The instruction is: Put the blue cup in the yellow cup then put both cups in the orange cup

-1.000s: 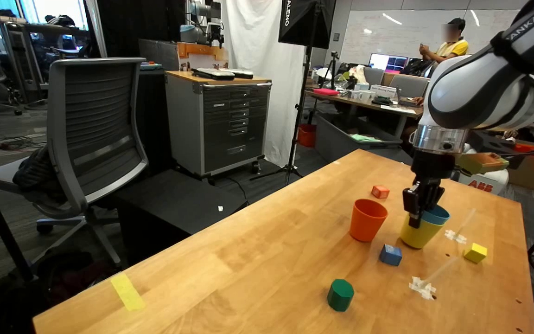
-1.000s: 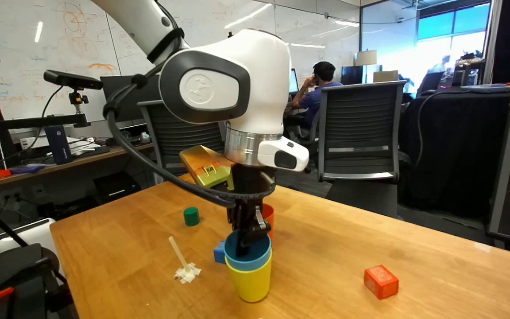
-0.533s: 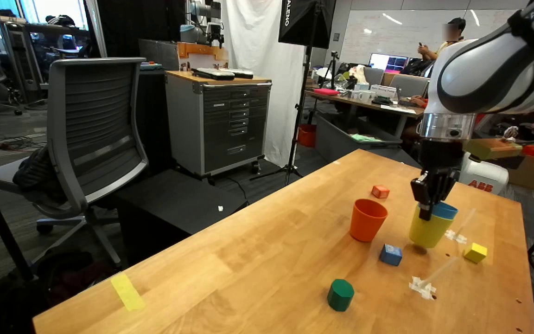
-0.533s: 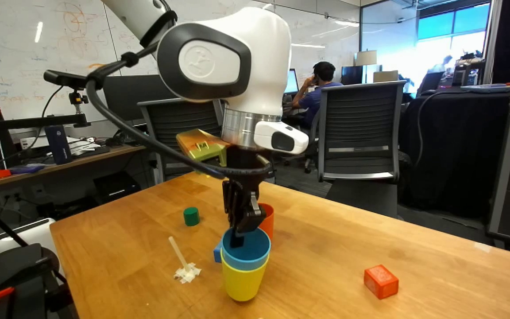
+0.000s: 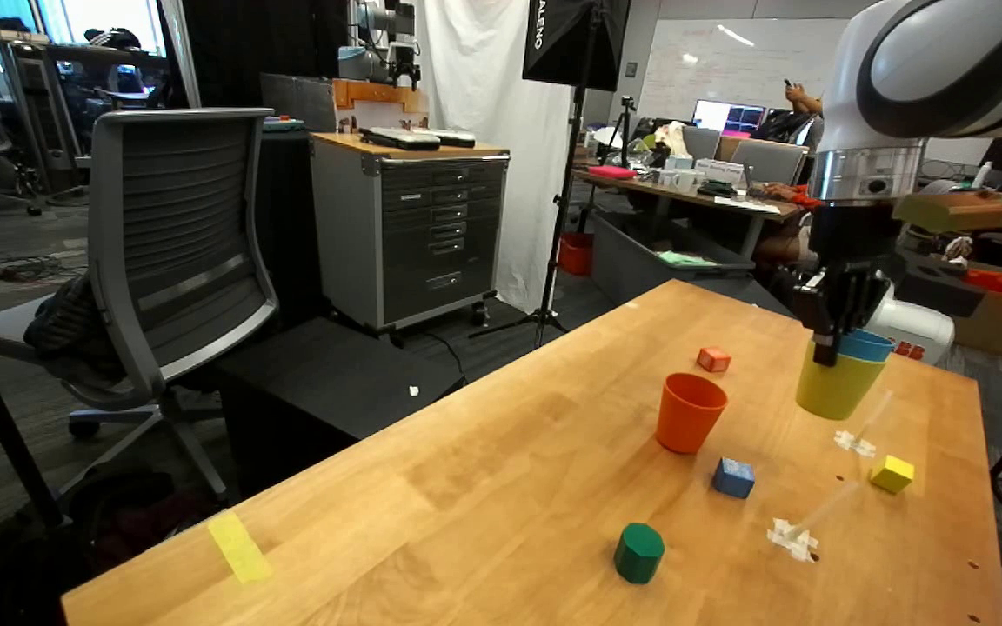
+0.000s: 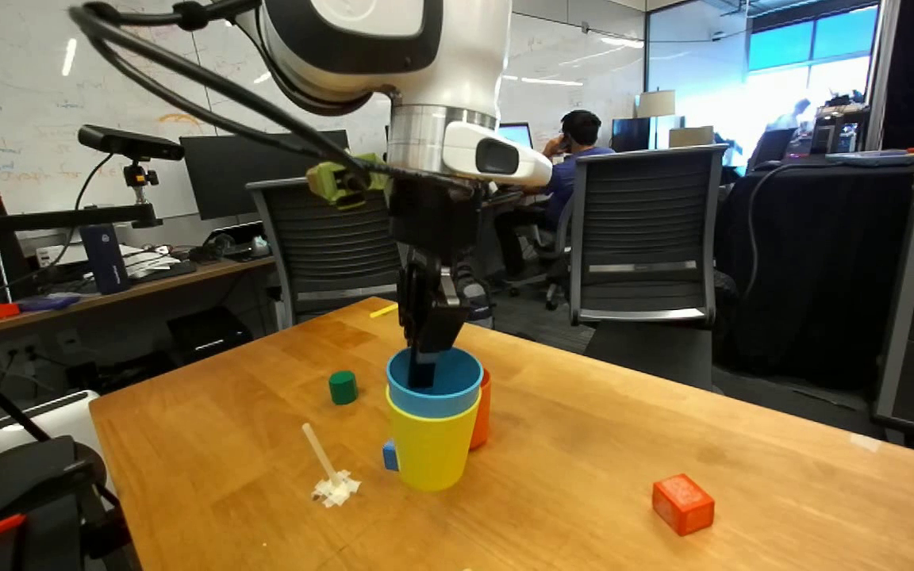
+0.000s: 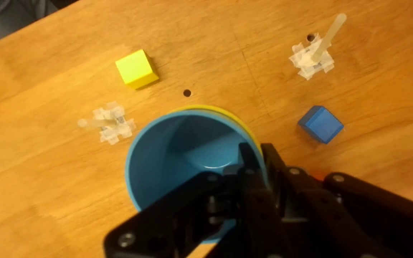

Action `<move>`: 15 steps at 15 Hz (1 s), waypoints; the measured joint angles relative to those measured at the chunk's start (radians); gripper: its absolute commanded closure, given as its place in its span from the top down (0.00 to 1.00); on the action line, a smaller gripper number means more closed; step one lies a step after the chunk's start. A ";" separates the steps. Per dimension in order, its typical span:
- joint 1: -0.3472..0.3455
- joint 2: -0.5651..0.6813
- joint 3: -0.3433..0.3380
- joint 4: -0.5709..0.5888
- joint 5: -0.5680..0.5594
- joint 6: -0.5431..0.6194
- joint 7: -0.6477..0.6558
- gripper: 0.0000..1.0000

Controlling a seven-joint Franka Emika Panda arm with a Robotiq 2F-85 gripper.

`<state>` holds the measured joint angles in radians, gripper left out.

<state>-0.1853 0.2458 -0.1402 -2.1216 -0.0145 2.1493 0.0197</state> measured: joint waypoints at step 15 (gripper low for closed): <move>0.157 -0.043 0.037 0.085 -0.020 0.037 0.260 0.03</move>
<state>-0.0288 0.2028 -0.1035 -2.0365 -0.0349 2.1865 0.2796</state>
